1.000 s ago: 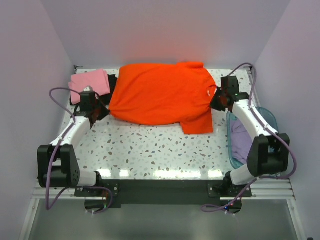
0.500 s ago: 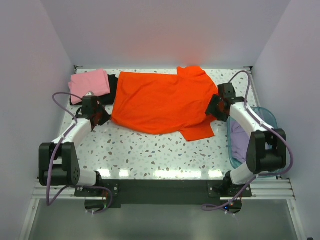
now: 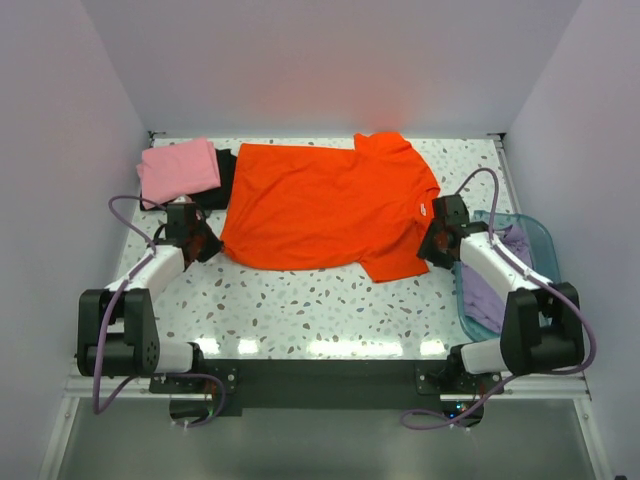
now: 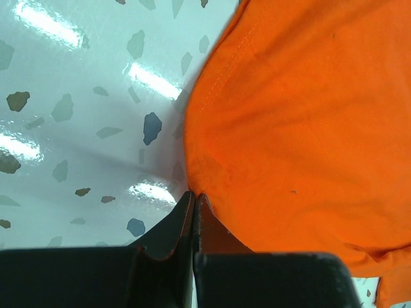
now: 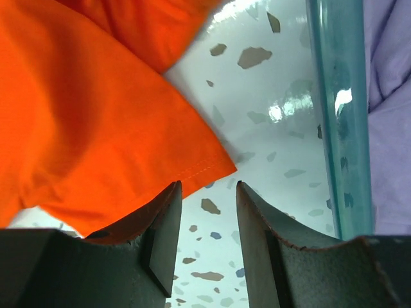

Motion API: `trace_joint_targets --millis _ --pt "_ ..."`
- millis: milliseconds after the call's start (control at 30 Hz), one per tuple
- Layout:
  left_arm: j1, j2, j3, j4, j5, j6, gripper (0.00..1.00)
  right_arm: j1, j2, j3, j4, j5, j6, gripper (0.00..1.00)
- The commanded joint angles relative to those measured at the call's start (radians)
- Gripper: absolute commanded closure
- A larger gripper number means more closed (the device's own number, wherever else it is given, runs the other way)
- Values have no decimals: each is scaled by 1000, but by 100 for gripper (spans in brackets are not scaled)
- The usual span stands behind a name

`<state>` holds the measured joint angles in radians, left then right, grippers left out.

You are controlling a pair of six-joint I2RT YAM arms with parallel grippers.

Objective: Fold and stack the t-shirts
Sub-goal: Flatten the tshirt out

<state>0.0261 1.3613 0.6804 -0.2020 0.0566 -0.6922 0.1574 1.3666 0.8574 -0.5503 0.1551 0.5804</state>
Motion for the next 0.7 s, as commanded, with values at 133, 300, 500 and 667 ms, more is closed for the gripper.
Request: trace_joint_targets --millis 133,300,500,667 --pt "6 -41 -18 47 11 0 100 8 69 -15 87 98 19 56" --pt "6 -47 -25 47 12 0 100 10 124 -35 128 106 29 56" --pt "5 -50 -28 42 12 2 100 16 147 -61 167 93 42 56" --pt "6 -60 -35 33 6 2 100 24 157 -84 197 74 55 60"
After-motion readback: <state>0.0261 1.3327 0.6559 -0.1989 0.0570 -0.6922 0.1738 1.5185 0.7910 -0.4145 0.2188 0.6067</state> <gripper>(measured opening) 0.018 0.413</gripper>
